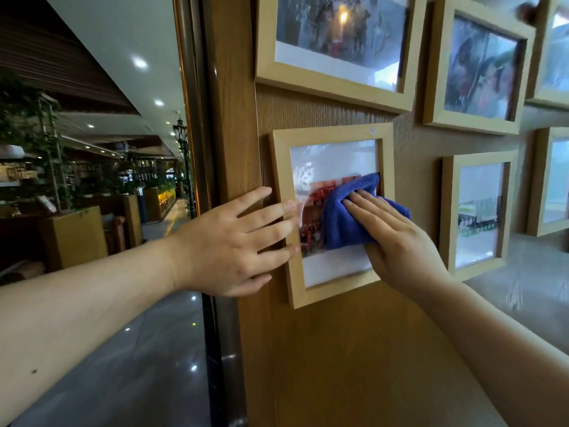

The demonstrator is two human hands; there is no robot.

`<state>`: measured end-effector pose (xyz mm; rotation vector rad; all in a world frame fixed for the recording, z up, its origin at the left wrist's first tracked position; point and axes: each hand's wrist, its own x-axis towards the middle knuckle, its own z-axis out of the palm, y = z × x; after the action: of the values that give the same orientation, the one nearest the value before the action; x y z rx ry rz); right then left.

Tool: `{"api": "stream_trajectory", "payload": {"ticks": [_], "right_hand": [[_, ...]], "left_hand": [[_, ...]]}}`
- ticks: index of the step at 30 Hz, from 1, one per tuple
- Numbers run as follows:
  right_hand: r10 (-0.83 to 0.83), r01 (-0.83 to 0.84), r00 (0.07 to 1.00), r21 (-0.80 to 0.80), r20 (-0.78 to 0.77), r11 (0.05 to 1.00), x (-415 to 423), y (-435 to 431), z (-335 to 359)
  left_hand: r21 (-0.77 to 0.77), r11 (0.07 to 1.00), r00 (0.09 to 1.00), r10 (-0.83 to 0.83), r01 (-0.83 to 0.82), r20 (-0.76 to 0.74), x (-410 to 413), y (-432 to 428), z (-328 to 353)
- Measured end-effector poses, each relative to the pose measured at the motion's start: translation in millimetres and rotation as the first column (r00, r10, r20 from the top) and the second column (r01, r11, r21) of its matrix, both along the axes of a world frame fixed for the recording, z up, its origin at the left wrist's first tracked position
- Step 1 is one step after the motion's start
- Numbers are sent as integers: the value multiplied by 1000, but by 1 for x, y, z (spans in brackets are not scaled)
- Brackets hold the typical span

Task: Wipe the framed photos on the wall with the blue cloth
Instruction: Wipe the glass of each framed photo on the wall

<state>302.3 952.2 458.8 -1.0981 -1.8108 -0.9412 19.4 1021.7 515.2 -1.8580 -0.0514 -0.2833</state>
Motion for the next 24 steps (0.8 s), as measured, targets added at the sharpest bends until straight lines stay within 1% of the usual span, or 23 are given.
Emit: {"api": "stream_trajectory", "payload": {"ticks": [3, 4, 6, 7, 9, 12, 15, 18, 21, 24], "right_hand": [[120, -124, 964, -6, -237, 992, -5, -7, -3], [173, -186, 928, -9, -329, 983, -7, -9, -7], [271, -315, 807, 6, -524, 949, -7, -15, -13], [292, -334, 757, 37, -585, 942, -6, -17, -16], [309, -317, 700, 108, -643, 942, -4, -24, -20], [335, -322, 621, 160, -708, 933, 5, -37, -22], [342, -318, 578, 182, -741, 931, 22, -54, -26], [313, -277, 576, 180, -755, 944, 44, -69, -35], [265, -198, 537, 186, -801, 962, 68, -76, -42], [192, -128, 563, 145, -804, 981, 85, -82, -51]], "left_hand": [[-26, 999, 999, 26, -25, 30, 3, -10, 0], [-35, 999, 999, 31, -30, 40, 4, -14, 0], [-41, 999, 998, 25, -22, 56, 9, -22, 3], [-40, 999, 998, 16, -14, 59, 13, -25, 4], [-39, 999, 998, -7, 10, 57, 22, -31, 6], [-39, 998, 997, -48, 50, 54, 44, -37, 6], [-25, 995, 994, -96, 97, 46, 72, -42, -1], [-62, 984, 985, -161, 165, 52, 102, -44, -8], [-93, 974, 978, -206, 208, 26, 131, -43, -12], [-87, 970, 974, -226, 225, 7, 159, -38, -19]]}}
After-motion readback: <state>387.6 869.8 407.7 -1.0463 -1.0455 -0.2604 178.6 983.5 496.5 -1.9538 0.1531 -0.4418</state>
